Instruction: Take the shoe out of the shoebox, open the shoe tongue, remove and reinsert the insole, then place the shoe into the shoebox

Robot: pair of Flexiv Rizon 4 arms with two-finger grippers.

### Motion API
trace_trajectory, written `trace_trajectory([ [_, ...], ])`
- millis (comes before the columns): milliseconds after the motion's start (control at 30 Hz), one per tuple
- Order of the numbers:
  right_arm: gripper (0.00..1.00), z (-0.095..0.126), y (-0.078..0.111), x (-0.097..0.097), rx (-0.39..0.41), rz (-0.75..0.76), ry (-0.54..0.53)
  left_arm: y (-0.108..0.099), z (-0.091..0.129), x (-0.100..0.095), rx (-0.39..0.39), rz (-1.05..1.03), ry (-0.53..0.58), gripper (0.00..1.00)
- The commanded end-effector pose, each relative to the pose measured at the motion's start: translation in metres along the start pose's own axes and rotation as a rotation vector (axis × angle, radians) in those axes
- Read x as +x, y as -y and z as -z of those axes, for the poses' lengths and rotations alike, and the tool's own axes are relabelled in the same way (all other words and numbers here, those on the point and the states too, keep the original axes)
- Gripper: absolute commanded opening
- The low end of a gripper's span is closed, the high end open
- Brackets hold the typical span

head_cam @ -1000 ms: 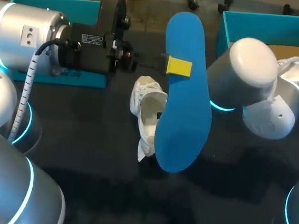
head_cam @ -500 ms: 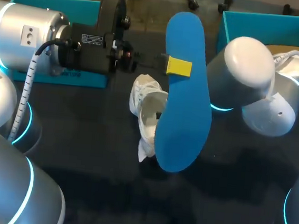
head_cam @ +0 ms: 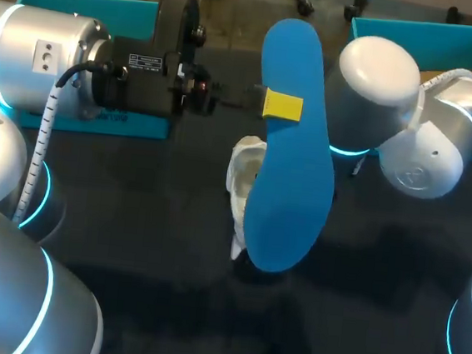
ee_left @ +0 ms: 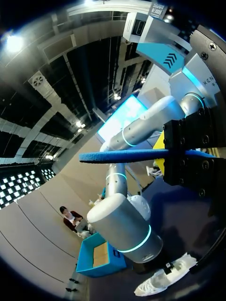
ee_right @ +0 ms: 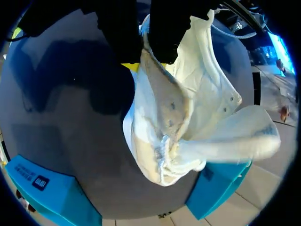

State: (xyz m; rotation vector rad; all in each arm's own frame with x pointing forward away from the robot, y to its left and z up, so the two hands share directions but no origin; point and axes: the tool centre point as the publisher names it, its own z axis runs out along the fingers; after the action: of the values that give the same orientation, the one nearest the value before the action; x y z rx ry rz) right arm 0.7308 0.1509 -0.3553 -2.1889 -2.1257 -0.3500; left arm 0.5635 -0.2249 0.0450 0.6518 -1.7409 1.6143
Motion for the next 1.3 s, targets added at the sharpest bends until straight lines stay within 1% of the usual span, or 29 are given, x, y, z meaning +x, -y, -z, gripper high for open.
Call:
trace_trajectory([
  [33,0.00,-0.011,0.004,-0.003,-0.025,-0.009,0.010,-0.003,-0.002,0.001,0.006,0.000,0.000,0.00],
  [100,0.00,-0.018,0.006,-0.006,-0.044,-0.014,0.005,-0.003,-0.002,0.001,0.006,0.000,0.000,0.00],
  [367,0.00,-0.039,0.012,-0.012,-0.058,-0.028,-0.021,-0.003,-0.002,0.001,0.006,0.000,0.000,0.00],
  [533,0.00,-0.042,0.013,-0.014,-0.061,-0.038,-0.033,-0.003,-0.002,0.001,0.006,0.000,0.000,0.00],
  [567,0.16,-0.041,0.014,-0.014,-0.065,-0.040,-0.039,-0.003,-0.002,0.001,0.006,0.000,0.000,0.00],
  [600,0.42,-0.039,0.014,-0.014,-0.069,-0.042,-0.044,-0.003,-0.002,0.001,0.006,0.000,0.000,0.00],
  [633,1.00,-0.037,0.014,-0.014,-0.071,-0.042,-0.050,-0.003,-0.002,0.001,0.006,0.000,0.000,0.00],
  [767,1.00,-0.027,0.014,-0.009,-0.061,-0.045,-0.072,-0.003,-0.002,0.001,0.006,0.000,0.000,0.00],
  [1000,1.00,0.000,0.011,-0.001,-0.036,0.001,-0.192,-0.003,-0.002,0.001,0.006,0.000,0.000,0.00],
  [1200,1.00,0.018,0.009,-0.001,0.028,0.030,-0.286,-0.003,-0.002,0.001,0.006,0.000,0.000,0.00],
  [1300,1.00,0.024,0.009,-0.003,0.019,0.023,-0.347,-0.003,-0.002,0.001,0.006,0.000,0.000,0.00],
])
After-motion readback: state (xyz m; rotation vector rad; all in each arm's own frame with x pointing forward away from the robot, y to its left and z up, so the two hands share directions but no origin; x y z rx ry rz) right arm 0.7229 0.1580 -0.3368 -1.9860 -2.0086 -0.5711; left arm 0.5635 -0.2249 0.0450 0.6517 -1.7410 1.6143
